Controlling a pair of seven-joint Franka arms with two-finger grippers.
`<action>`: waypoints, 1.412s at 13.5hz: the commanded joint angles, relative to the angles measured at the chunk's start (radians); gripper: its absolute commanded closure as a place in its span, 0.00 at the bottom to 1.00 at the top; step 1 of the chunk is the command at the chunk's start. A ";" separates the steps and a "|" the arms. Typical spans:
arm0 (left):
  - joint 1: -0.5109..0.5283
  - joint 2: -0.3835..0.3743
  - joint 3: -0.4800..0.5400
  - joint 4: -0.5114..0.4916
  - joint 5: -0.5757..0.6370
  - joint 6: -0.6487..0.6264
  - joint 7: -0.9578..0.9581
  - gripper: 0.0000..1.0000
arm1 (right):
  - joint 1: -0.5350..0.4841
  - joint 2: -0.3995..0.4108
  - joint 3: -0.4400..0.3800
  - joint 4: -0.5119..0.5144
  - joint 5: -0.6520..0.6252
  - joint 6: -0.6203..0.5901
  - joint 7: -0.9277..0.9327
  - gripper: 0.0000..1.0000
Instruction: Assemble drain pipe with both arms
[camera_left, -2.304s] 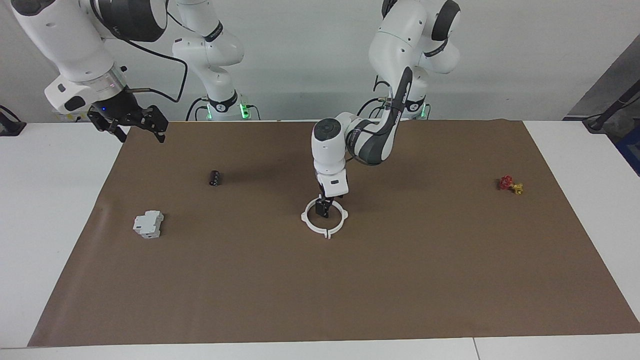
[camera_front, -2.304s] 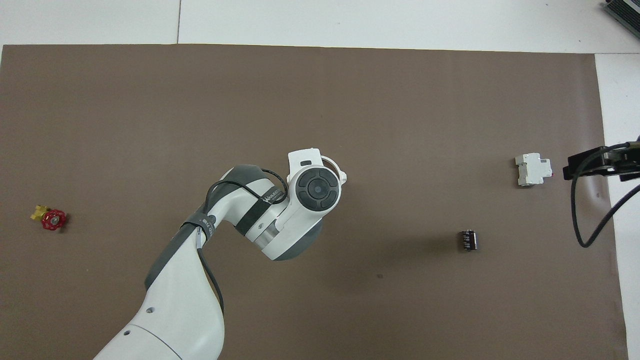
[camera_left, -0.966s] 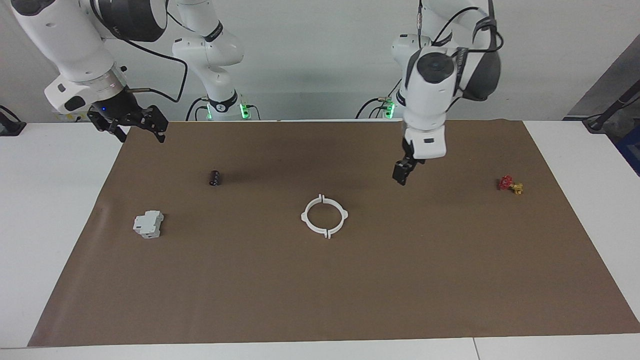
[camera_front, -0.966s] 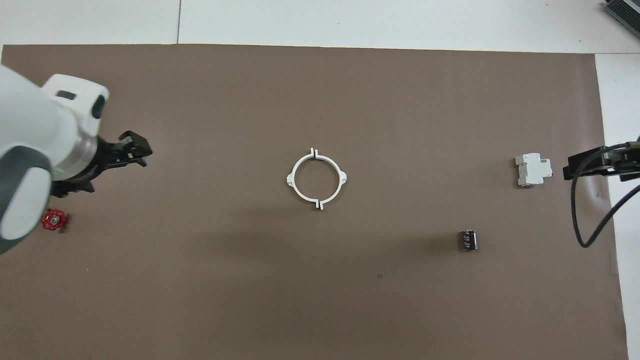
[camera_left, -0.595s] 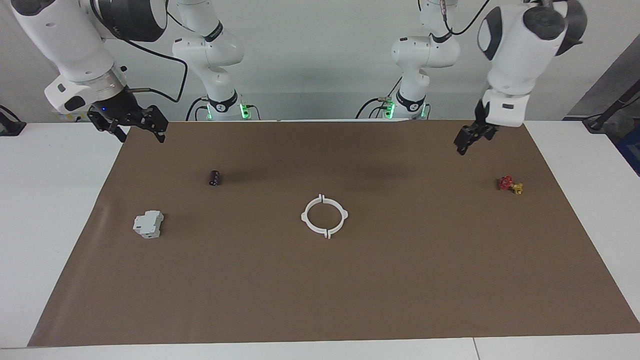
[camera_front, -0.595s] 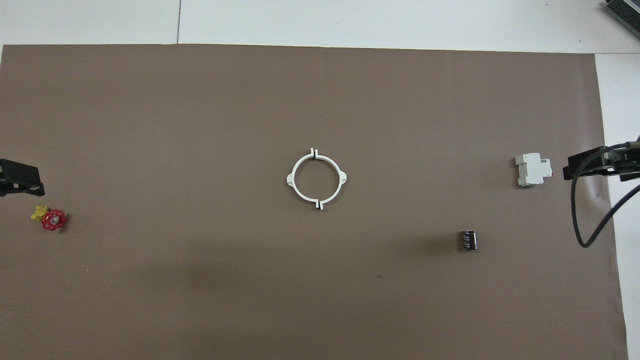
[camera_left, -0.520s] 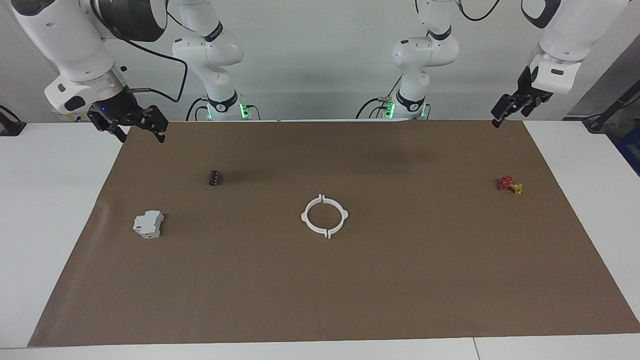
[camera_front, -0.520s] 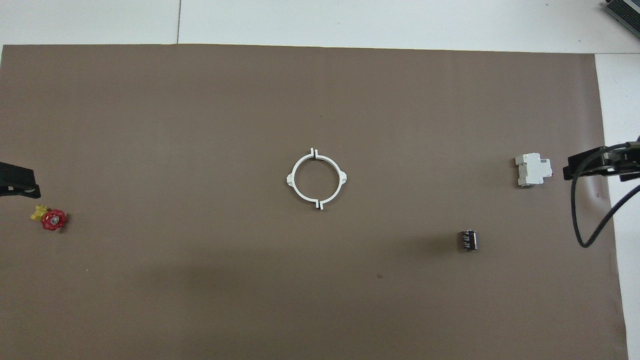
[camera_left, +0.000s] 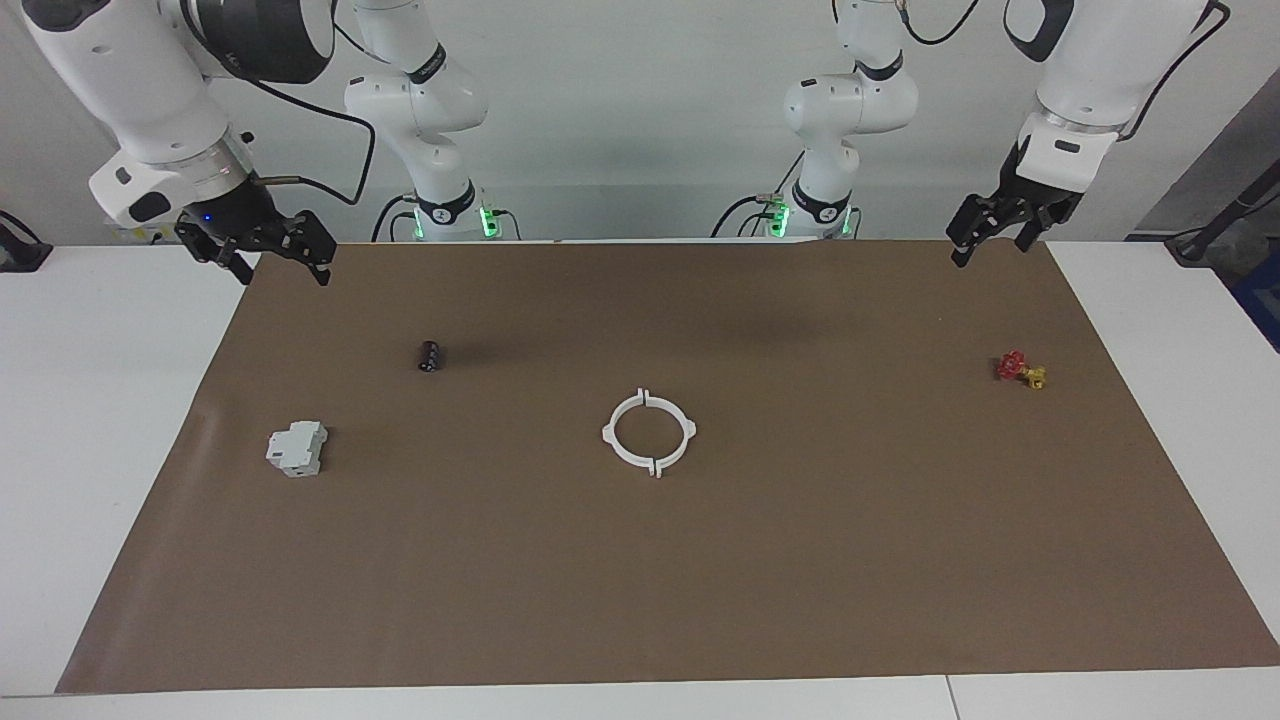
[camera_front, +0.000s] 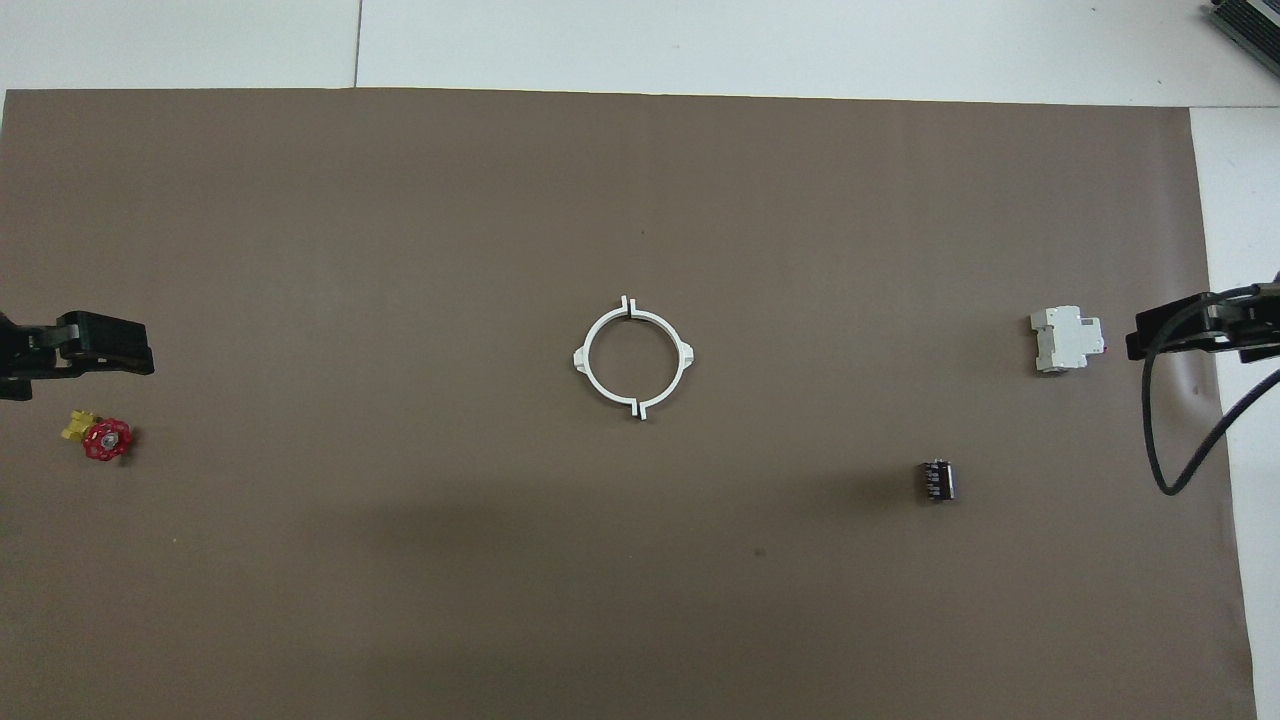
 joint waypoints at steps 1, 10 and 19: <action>-0.017 -0.056 0.020 -0.109 -0.012 0.085 0.041 0.00 | -0.007 -0.026 0.004 -0.028 0.019 0.002 0.005 0.00; 0.001 -0.037 0.046 -0.115 -0.016 -0.012 0.213 0.00 | -0.007 -0.026 0.004 -0.028 0.019 0.002 0.005 0.00; -0.029 0.188 0.044 0.219 -0.019 -0.241 0.152 0.00 | -0.007 -0.026 0.004 -0.028 0.019 0.003 0.005 0.00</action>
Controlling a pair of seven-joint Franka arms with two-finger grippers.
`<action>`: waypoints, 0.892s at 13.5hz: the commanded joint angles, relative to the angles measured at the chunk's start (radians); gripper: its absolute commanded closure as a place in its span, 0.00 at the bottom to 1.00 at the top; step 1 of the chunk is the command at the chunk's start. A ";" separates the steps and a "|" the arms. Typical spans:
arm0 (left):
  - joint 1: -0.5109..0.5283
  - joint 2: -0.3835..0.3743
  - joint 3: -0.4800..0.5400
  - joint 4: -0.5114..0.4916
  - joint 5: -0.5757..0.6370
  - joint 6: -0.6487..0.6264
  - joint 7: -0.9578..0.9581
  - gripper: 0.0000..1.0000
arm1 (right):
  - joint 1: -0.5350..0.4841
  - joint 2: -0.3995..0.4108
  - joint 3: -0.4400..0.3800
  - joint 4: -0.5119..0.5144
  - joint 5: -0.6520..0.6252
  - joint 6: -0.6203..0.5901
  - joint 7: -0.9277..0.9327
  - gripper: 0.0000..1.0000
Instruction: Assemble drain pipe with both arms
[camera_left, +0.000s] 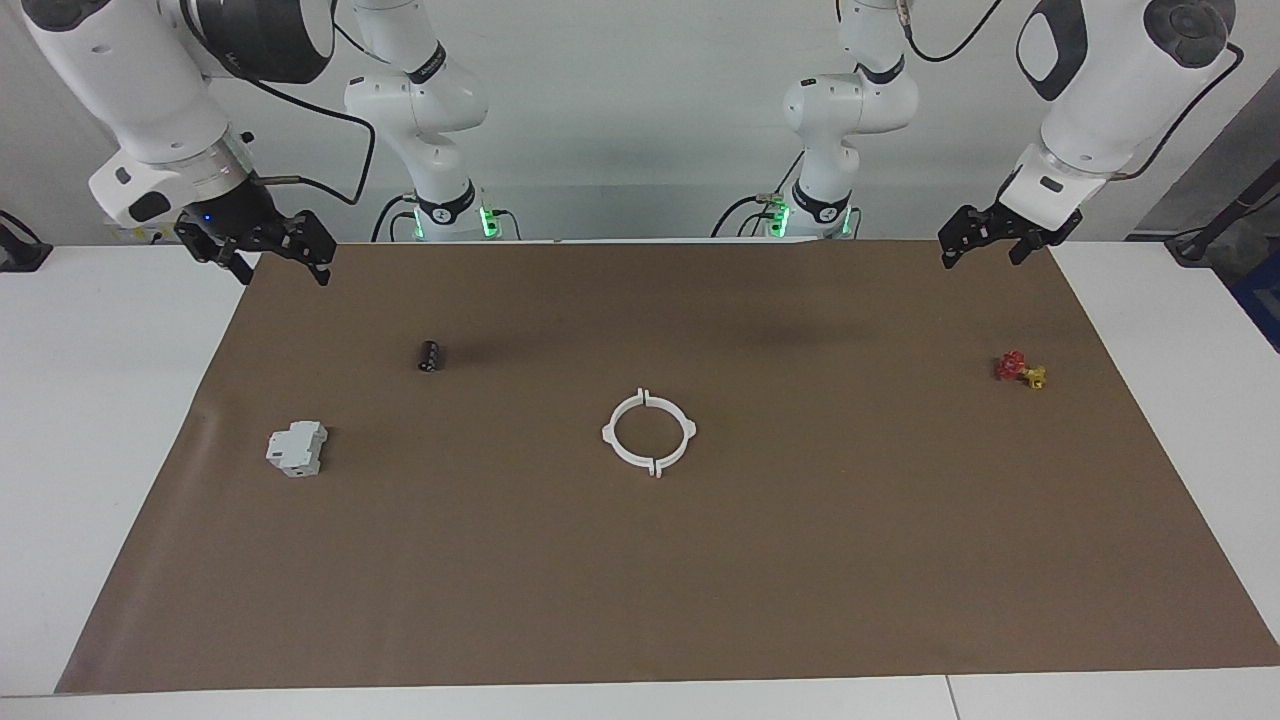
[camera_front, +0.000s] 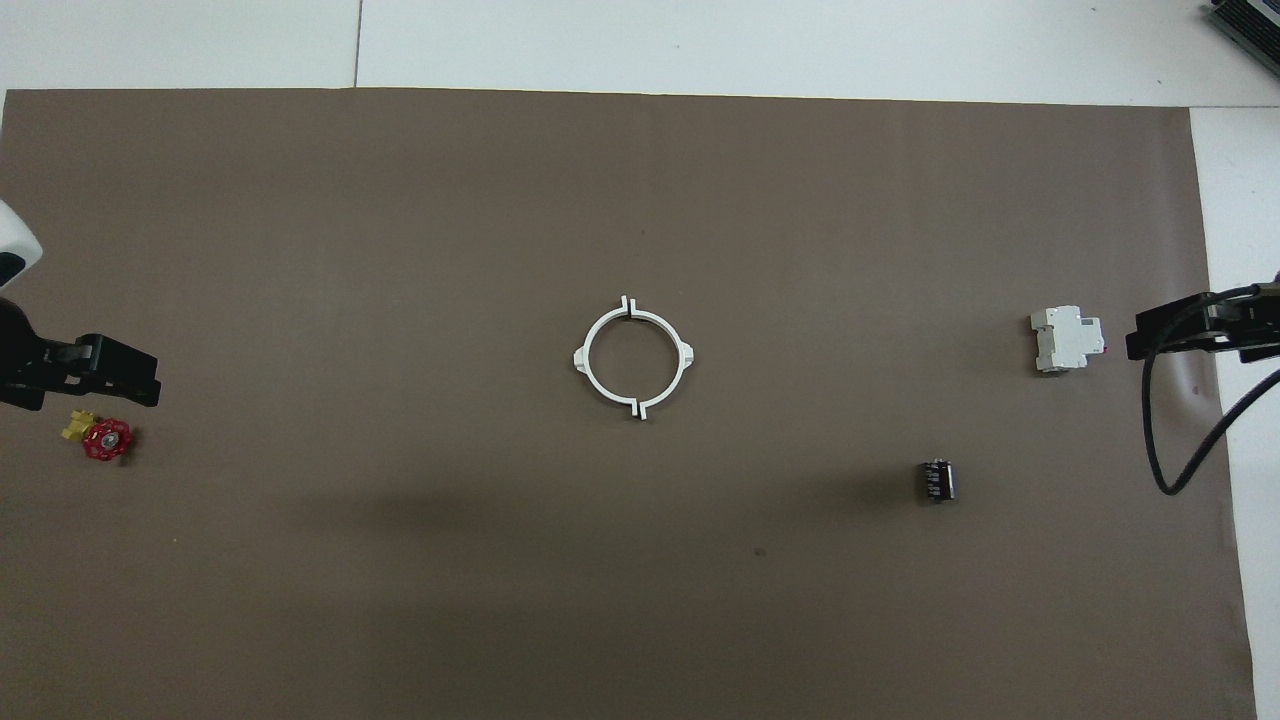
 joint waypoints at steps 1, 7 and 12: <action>-0.017 0.053 0.003 0.087 -0.011 -0.051 -0.057 0.00 | -0.007 -0.026 0.004 -0.028 0.019 0.002 0.005 0.00; 0.007 0.043 0.014 0.105 -0.014 -0.072 0.099 0.00 | -0.007 -0.026 0.004 -0.028 0.019 0.002 0.005 0.00; -0.009 0.041 0.017 0.093 -0.014 -0.034 0.079 0.00 | -0.007 -0.026 0.004 -0.028 0.019 0.003 0.005 0.00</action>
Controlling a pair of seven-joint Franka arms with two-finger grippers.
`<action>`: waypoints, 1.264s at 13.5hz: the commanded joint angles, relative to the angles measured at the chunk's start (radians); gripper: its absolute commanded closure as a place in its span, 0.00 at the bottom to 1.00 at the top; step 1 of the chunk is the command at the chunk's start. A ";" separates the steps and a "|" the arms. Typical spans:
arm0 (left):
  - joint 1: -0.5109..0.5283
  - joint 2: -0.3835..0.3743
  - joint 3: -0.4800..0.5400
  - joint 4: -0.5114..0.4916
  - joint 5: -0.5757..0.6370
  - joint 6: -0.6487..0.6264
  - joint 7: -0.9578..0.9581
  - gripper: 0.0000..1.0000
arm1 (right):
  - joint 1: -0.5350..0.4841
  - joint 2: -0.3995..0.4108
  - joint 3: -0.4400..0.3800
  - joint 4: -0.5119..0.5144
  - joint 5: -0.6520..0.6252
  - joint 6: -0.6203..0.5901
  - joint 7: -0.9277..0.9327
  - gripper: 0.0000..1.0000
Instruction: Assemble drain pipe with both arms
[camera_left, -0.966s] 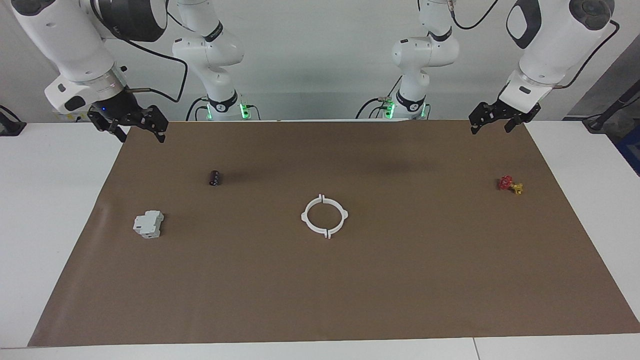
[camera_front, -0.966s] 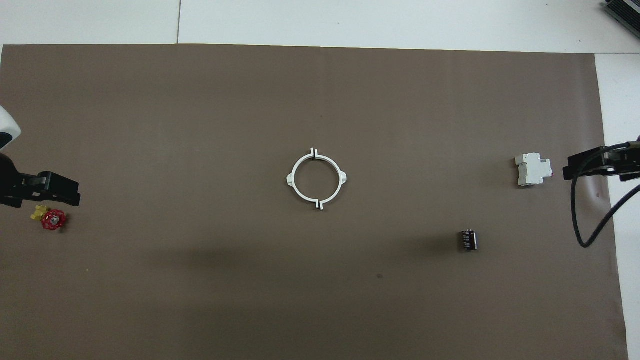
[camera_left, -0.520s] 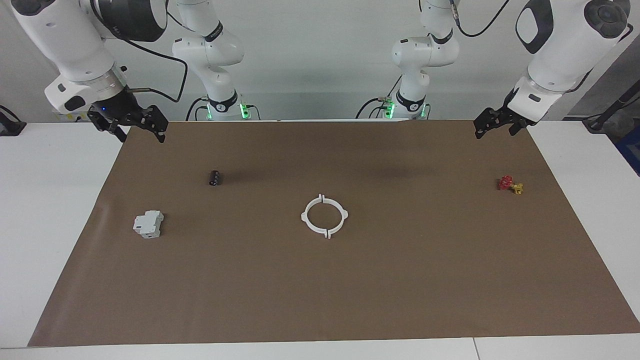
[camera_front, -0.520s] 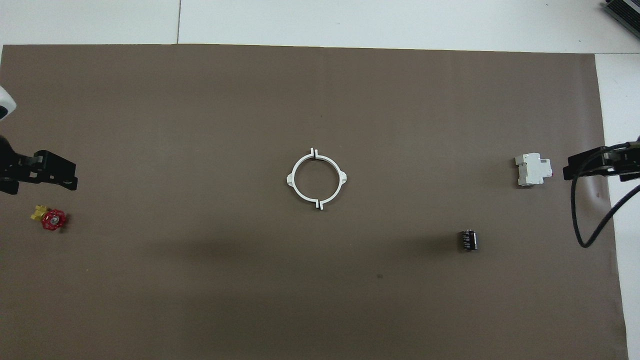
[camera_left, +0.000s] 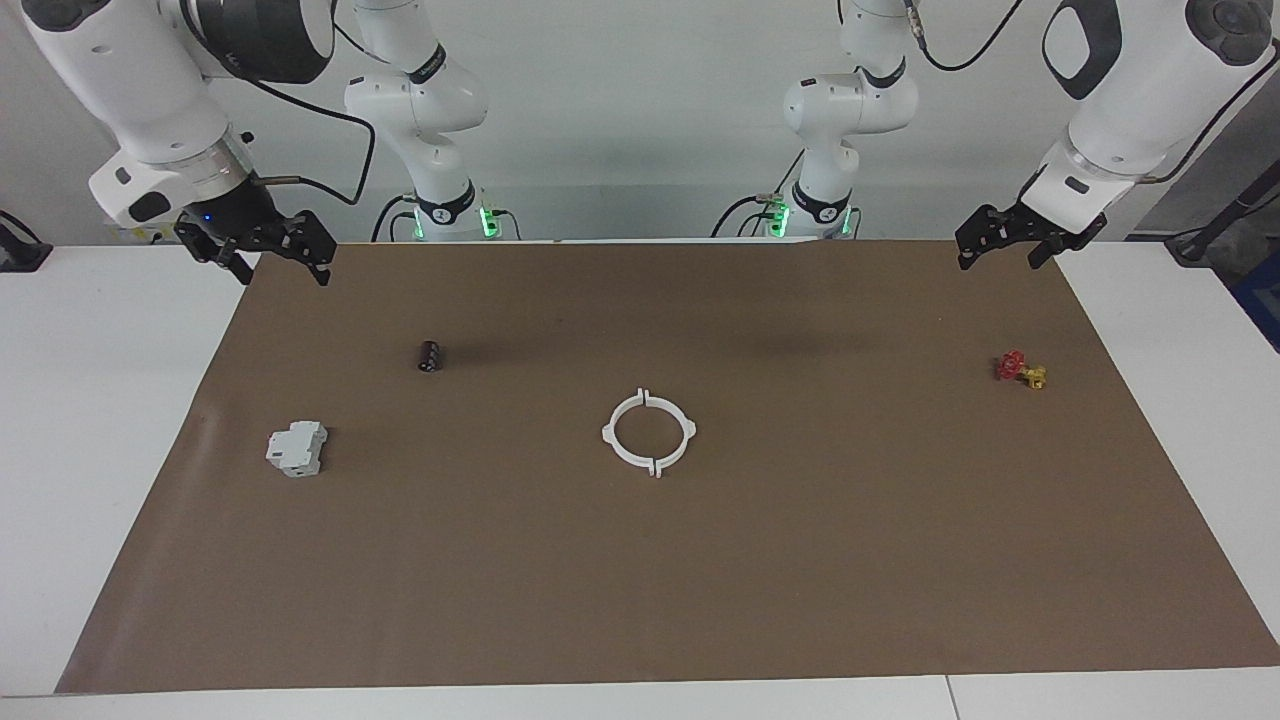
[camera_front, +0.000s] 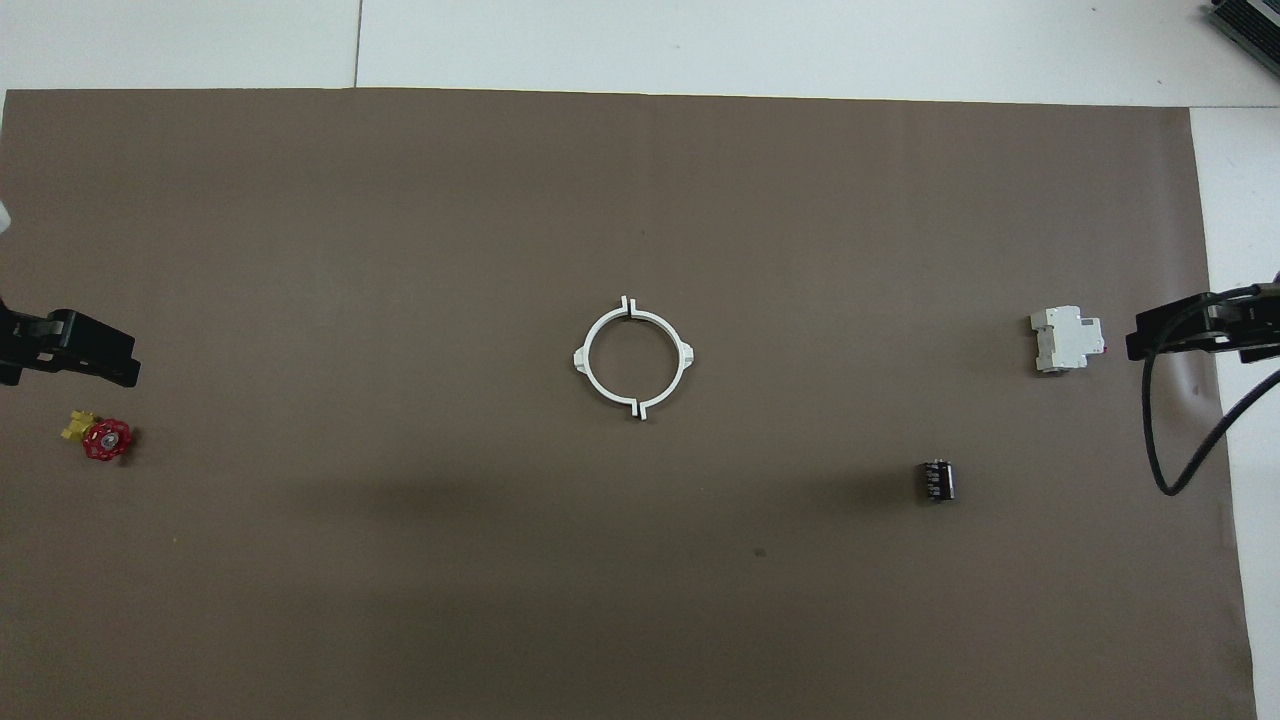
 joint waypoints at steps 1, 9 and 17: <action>-0.012 0.002 0.008 0.009 -0.014 0.006 -0.003 0.00 | -0.007 -0.026 0.004 -0.028 0.019 0.003 0.005 0.00; -0.012 0.002 0.004 0.016 -0.014 0.033 -0.028 0.00 | 0.000 -0.028 0.006 -0.028 0.019 -0.001 0.003 0.00; 0.059 0.007 -0.002 0.020 -0.015 0.102 -0.015 0.00 | 0.007 -0.025 0.006 -0.037 0.019 0.068 -0.003 0.00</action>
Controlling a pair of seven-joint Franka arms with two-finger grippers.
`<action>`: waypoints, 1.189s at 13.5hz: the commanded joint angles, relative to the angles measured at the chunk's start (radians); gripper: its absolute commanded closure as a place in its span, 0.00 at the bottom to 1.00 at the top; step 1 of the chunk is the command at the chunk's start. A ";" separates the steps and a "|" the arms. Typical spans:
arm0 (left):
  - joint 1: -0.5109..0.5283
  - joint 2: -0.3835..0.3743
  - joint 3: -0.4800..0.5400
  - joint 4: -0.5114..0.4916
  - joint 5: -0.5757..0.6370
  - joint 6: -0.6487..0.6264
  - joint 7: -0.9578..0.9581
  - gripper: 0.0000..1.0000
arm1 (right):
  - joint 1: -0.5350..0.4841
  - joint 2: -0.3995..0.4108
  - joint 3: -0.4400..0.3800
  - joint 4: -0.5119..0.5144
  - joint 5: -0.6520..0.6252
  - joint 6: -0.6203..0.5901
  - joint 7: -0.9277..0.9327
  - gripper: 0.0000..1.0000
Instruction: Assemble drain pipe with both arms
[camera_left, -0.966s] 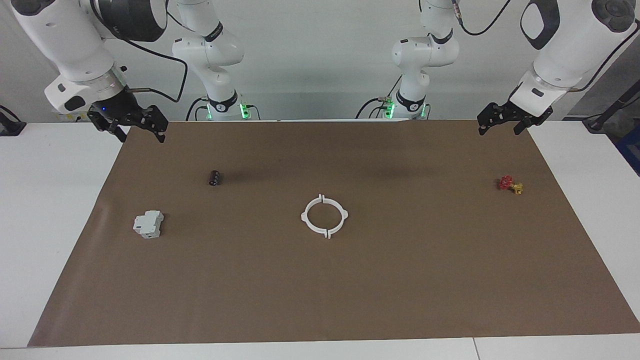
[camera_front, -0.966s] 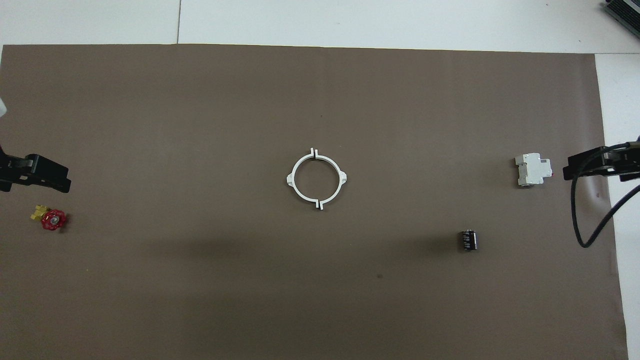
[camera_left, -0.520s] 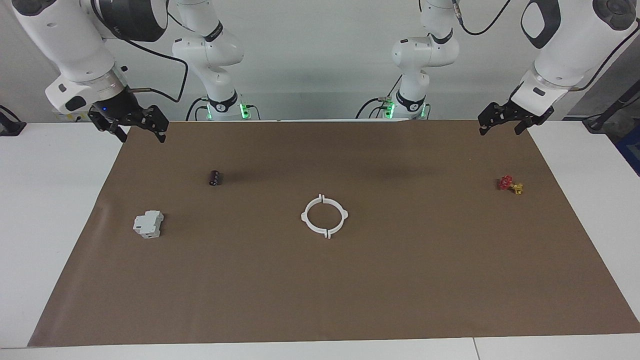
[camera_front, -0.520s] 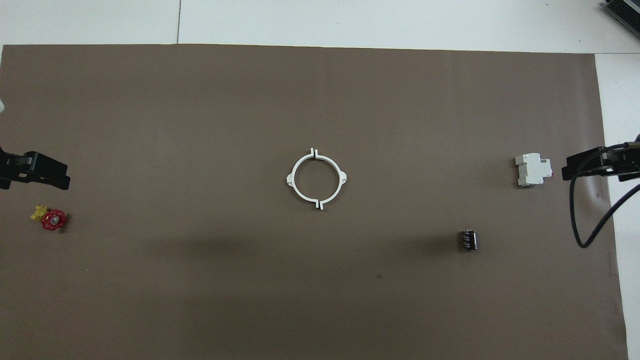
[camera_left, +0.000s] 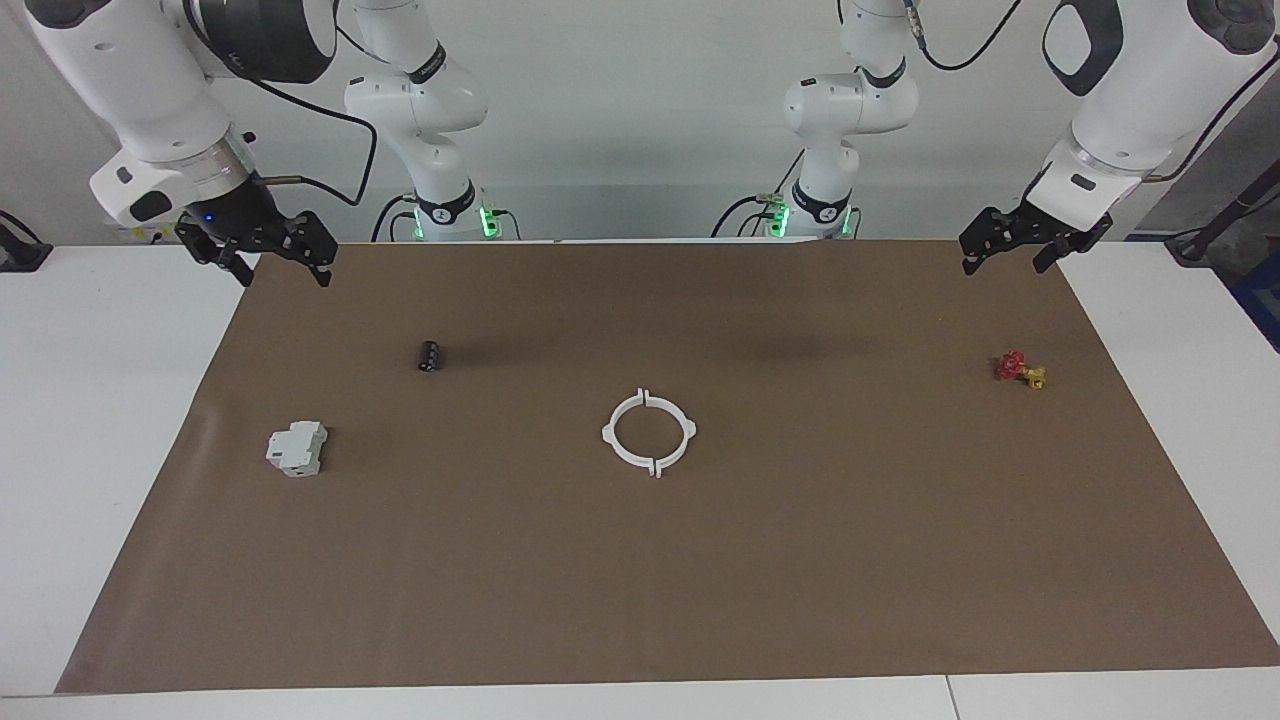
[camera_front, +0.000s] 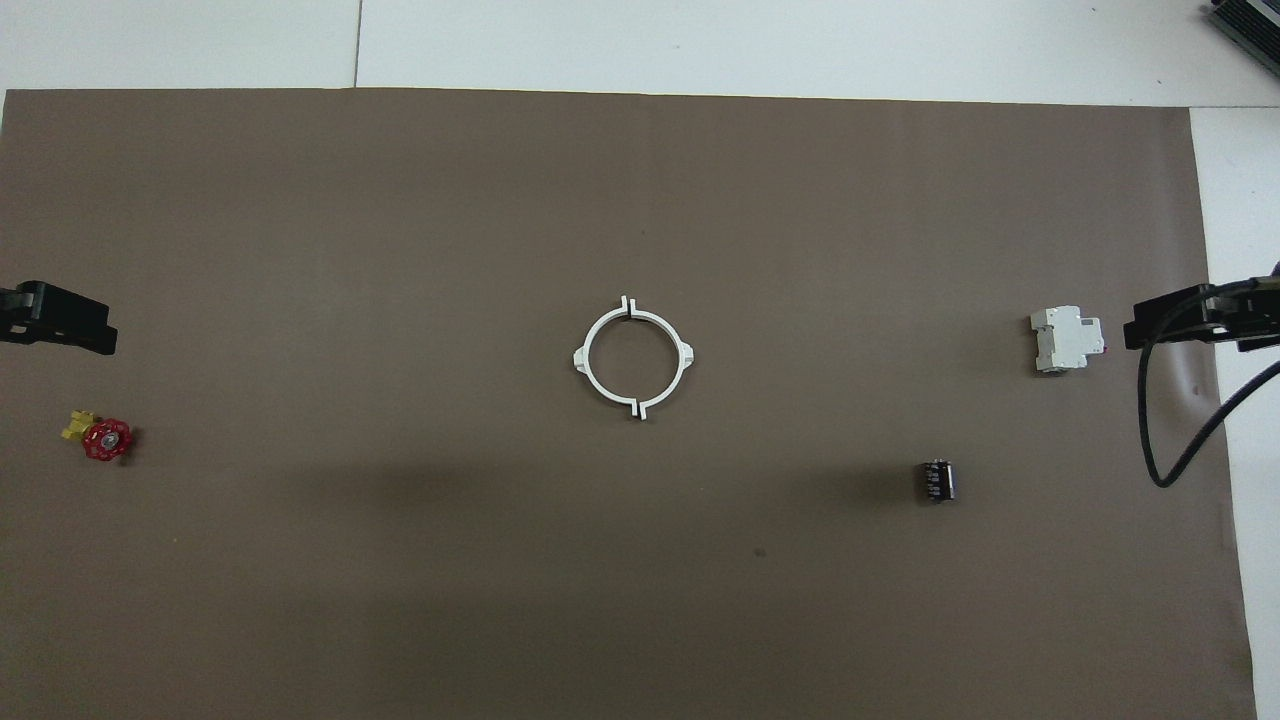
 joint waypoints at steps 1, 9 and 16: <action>0.028 0.005 -0.016 0.015 -0.013 0.019 0.001 0.00 | 0.009 -0.024 0.003 -0.036 0.019 0.042 -0.003 0.00; 0.032 -0.006 -0.115 0.008 -0.001 0.054 -0.008 0.00 | 0.010 -0.021 0.003 -0.033 0.004 0.042 -0.003 0.00; 0.037 -0.006 -0.113 0.004 -0.001 0.054 -0.007 0.00 | 0.012 -0.021 0.003 -0.033 0.005 0.047 -0.001 0.00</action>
